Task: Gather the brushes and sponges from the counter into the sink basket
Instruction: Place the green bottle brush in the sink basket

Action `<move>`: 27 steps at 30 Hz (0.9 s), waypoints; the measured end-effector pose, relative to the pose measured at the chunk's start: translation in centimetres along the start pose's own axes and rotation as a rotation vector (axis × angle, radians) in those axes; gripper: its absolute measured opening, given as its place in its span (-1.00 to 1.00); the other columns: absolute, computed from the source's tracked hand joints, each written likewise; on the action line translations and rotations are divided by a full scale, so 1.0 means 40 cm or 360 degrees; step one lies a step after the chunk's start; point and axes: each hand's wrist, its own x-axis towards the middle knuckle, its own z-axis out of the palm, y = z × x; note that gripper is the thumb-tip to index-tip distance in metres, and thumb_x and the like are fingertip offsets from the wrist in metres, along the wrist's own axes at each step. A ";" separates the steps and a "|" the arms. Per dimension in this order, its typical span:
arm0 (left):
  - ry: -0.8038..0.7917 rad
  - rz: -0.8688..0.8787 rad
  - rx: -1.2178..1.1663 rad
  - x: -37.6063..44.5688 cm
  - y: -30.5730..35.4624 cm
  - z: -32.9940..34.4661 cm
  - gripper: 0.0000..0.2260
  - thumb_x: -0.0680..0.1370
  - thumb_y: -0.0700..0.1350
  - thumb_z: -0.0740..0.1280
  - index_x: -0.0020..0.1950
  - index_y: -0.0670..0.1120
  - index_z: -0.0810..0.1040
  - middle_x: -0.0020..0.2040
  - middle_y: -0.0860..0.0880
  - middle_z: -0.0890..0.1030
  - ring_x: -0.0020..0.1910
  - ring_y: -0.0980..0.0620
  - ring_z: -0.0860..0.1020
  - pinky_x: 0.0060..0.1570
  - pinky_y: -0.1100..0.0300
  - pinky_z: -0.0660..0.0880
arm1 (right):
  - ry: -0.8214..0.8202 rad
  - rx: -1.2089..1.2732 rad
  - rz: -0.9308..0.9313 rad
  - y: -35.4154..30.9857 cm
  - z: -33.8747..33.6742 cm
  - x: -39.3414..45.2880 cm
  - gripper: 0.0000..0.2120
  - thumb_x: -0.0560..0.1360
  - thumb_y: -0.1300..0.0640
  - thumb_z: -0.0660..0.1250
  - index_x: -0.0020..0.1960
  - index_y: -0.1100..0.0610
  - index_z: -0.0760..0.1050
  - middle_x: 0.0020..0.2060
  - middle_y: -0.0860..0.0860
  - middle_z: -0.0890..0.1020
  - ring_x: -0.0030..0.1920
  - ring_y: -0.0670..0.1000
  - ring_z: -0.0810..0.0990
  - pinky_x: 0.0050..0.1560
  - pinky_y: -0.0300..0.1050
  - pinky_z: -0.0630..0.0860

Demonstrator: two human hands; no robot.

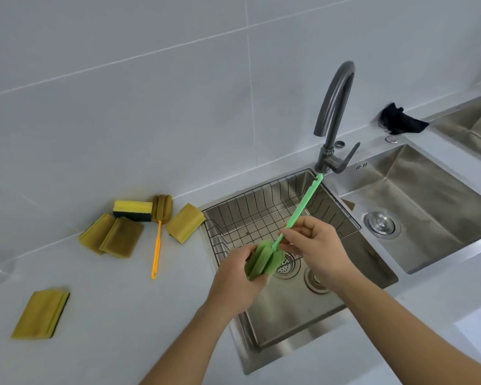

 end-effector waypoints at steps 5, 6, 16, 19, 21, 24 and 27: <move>-0.0034 -0.0037 0.0200 0.064 0.003 0.000 -0.59 0.41 -0.06 0.42 0.22 0.17 0.45 0.06 0.10 0.50 0.01 0.14 0.50 0.02 0.15 0.53 | 0.0020 0.0013 0.0000 -0.016 -0.053 0.063 -0.89 0.53 0.34 0.37 0.05 0.27 0.54 -0.21 0.16 0.72 -0.15 0.08 0.73 -0.04 -0.05 0.67; -0.0041 -0.0040 0.0241 0.073 0.001 -0.003 -0.58 0.41 -0.08 0.41 0.23 0.16 0.45 0.06 0.10 0.49 0.00 0.15 0.49 0.01 0.15 0.52 | 0.0023 0.0033 0.0000 -0.019 -0.062 0.076 -0.88 0.53 0.33 0.37 0.06 0.27 0.54 -0.21 0.15 0.72 -0.14 0.08 0.73 -0.03 -0.03 0.66; -0.0157 -0.0072 0.0498 0.169 -0.044 -0.046 -0.51 0.42 -0.09 0.40 0.33 0.10 0.42 0.11 0.10 0.43 0.06 0.07 0.49 0.09 0.07 0.51 | 0.0199 0.0238 0.0061 -0.035 -0.165 0.219 -0.76 0.53 0.39 0.32 0.15 0.18 0.50 -0.18 0.17 0.71 -0.13 0.13 0.72 -0.08 -0.01 0.69; -0.0181 -0.0086 0.0574 0.207 -0.065 -0.046 -0.51 0.43 -0.08 0.40 0.34 0.09 0.40 0.14 0.08 0.44 0.08 0.06 0.49 0.09 0.05 0.51 | 0.0212 0.0218 0.0134 -0.021 -0.166 0.265 -0.76 0.53 0.39 0.33 0.16 0.19 0.49 -0.14 0.19 0.71 -0.12 0.12 0.73 -0.10 -0.06 0.69; -0.0213 -0.0094 0.0647 0.235 -0.082 -0.042 -0.51 0.44 -0.05 0.40 0.35 0.10 0.38 0.15 0.08 0.45 0.07 0.05 0.49 0.07 0.03 0.52 | 0.0235 0.0197 0.0214 -0.003 -0.161 0.299 -0.80 0.53 0.38 0.33 0.13 0.20 0.51 -0.09 0.21 0.70 -0.12 0.11 0.72 -0.11 -0.07 0.69; -0.0257 -0.0097 0.0755 0.270 -0.107 -0.036 -0.52 0.45 -0.02 0.41 0.35 0.09 0.38 0.16 0.06 0.45 0.06 0.03 0.51 0.03 0.04 0.53 | 0.0279 0.0188 0.0351 0.030 -0.152 0.344 -0.82 0.54 0.36 0.33 0.14 0.27 0.51 -0.04 0.24 0.67 -0.09 0.11 0.71 -0.15 -0.12 0.69; -0.0255 -0.0067 0.0851 0.312 -0.142 -0.031 -0.53 0.46 -0.03 0.41 0.35 0.06 0.38 0.16 0.03 0.45 0.06 -0.01 0.51 0.01 0.05 0.53 | 0.0317 0.0284 0.0491 0.066 -0.142 0.394 -0.84 0.55 0.34 0.33 0.13 0.26 0.54 -0.04 0.22 0.68 -0.11 0.09 0.73 -0.11 -0.09 0.69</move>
